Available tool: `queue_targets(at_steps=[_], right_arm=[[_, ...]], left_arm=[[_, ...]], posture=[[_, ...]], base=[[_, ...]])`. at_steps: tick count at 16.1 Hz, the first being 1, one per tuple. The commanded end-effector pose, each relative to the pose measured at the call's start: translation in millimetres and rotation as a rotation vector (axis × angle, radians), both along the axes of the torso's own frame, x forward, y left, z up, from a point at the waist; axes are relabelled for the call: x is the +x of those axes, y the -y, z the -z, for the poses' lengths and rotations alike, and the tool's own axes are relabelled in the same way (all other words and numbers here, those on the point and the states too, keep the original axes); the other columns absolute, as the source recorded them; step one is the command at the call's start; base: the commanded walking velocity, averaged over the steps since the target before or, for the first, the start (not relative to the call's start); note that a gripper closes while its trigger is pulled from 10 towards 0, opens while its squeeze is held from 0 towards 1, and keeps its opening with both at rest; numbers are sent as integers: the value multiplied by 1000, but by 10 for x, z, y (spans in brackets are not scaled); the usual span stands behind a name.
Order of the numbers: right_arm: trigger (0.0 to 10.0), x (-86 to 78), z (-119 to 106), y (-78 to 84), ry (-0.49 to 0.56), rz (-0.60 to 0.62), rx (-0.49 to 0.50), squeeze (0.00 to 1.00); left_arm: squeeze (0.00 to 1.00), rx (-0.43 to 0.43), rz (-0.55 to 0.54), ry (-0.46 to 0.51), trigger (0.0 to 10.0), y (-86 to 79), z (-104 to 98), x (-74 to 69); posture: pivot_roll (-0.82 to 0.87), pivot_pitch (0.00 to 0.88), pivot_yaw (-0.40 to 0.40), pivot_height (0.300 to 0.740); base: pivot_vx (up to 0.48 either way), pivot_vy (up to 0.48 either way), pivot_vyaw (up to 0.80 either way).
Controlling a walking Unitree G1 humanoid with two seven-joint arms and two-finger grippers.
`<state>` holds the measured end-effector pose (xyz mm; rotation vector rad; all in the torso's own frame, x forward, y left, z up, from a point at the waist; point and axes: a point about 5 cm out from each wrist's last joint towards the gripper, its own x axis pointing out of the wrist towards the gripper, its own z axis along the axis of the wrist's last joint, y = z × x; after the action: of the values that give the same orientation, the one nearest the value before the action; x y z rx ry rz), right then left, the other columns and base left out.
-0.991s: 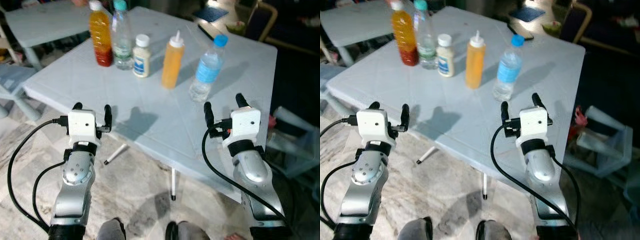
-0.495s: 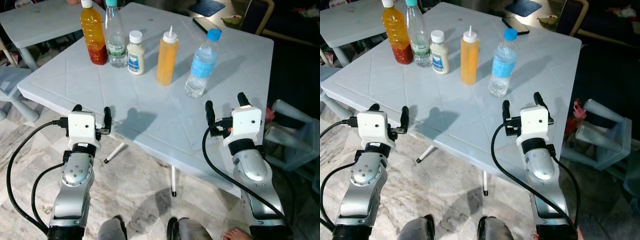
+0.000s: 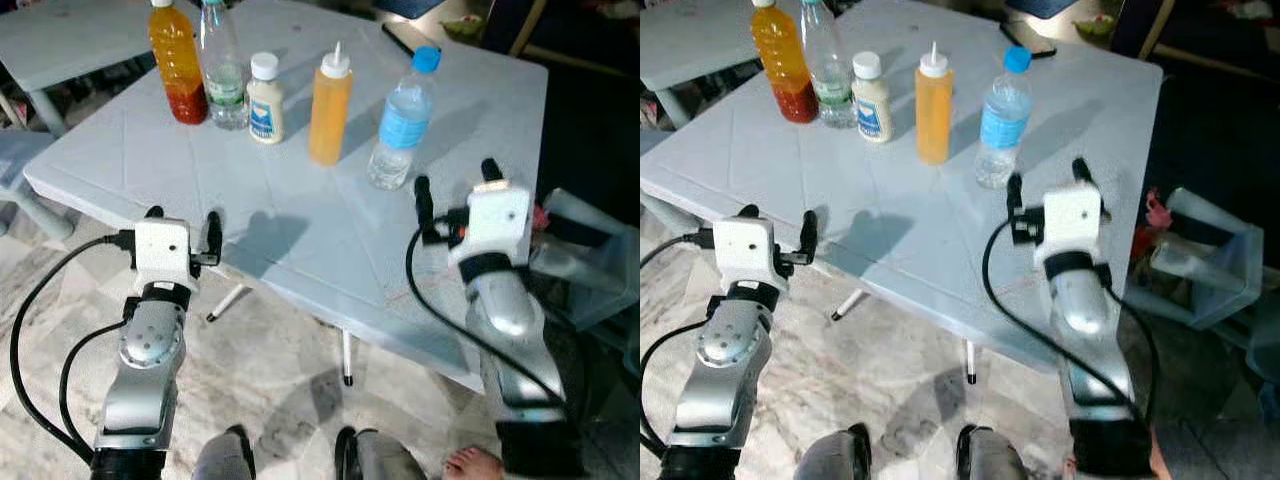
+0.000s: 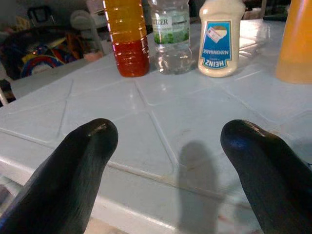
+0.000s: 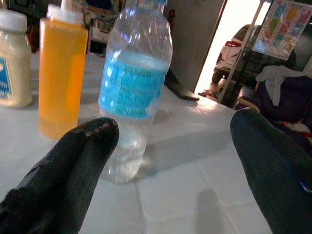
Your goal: Restocking fridge
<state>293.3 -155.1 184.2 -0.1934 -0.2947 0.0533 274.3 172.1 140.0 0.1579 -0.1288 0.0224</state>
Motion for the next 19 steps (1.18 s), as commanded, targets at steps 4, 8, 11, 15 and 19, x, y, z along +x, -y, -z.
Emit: queue_targets(at_steps=[4,8,11,15,19], right_arm=[[10000,161,-271,31,78,-8,-25,0],[10000,259,-433,-9,115,-77,-26,0],[10000,341,-536,-47,126,-122,15,0],[10000,524,-713,-114,159,-157,40,0],[10000,718,-824,-167,165,-171,60,0]], left_arm=[[0,21,-23,-10,10000,-70,-8,-106],[0,33,-30,-11,10000,-105,-45,-108],[0,34,-18,-14,10000,-82,-51,-117],[0,33,-3,-22,10000,-76,-52,-118],[0,49,0,-21,10000,-119,-78,-108]], posture=[[44,218,-42,740],[61,216,-32,740],[79,205,-31,740],[104,184,-30,740],[131,179,-24,740]], base=[[0,0,0],[0,0,0],[0,0,0],[0,0,0],[0,0,0]])
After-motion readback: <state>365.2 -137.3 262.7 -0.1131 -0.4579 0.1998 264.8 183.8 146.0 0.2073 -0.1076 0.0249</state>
